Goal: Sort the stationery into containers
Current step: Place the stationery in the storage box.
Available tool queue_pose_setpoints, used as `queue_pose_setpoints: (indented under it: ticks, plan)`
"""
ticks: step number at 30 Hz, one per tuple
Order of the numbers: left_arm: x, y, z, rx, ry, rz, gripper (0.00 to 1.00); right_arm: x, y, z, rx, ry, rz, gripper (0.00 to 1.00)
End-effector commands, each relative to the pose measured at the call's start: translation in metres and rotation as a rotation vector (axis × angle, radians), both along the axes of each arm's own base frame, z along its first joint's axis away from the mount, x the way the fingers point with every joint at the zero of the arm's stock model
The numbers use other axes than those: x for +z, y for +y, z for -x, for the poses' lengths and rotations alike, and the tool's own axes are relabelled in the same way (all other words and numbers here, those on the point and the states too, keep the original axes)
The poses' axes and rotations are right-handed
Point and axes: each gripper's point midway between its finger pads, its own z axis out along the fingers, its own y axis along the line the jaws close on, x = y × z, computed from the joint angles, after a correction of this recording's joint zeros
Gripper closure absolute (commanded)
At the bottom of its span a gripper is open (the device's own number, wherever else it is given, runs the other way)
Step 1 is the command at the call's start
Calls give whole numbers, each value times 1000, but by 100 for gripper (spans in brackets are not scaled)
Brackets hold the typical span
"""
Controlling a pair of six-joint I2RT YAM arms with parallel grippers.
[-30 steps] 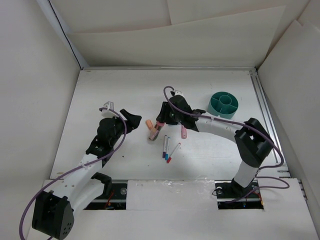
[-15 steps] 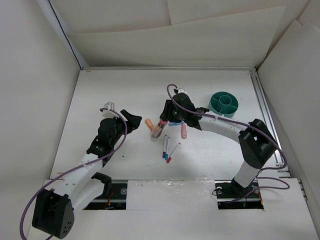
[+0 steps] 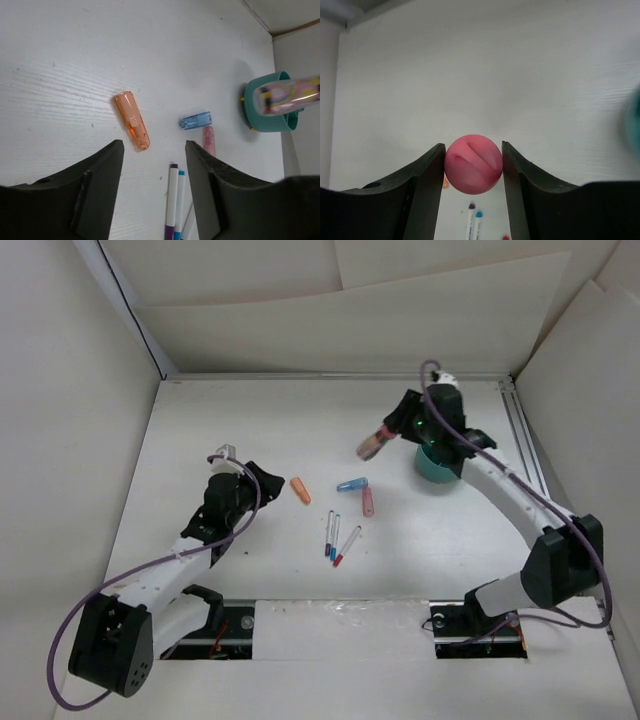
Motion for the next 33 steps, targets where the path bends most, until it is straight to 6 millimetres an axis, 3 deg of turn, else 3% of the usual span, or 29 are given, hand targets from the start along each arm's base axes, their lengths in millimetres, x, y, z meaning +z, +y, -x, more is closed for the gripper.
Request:
queue_pose_setpoints:
  ticks: [1,3,4,5,7,11,15,20,30,33]
  plan:
    - [-2,-6,-5,-23,0,10,52,56,-82,-22,-197,-116,-2,81]
    - [-6,-9,-8,-32,16,8,56,74,-119,-25,-286,-141,17,82]
    - [1,-10,-11,-32,-3,15,58,77,-152,-29,-388,-145,54,82]
    - [-3,-13,-10,-41,10,10,58,93,-168,-29,-435,-171,56,82]
    - [0,-21,-9,-62,-6,0,58,97,-206,-26,-543,-159,98,82]
    - [-3,-30,-8,-87,-8,-30,58,110,-248,-18,-668,-169,135,82]
    - [-8,-33,-7,-99,1,-43,60,112,-266,-15,-722,-159,178,82]
    - [-14,-33,-8,-103,9,-56,58,99,-272,-17,-742,-129,211,82]
    - [-16,-33,-12,-82,13,-71,58,66,-244,-34,-683,-62,304,82]
    - [-19,-30,-12,-76,17,-86,58,65,-236,-37,-677,-64,315,84]
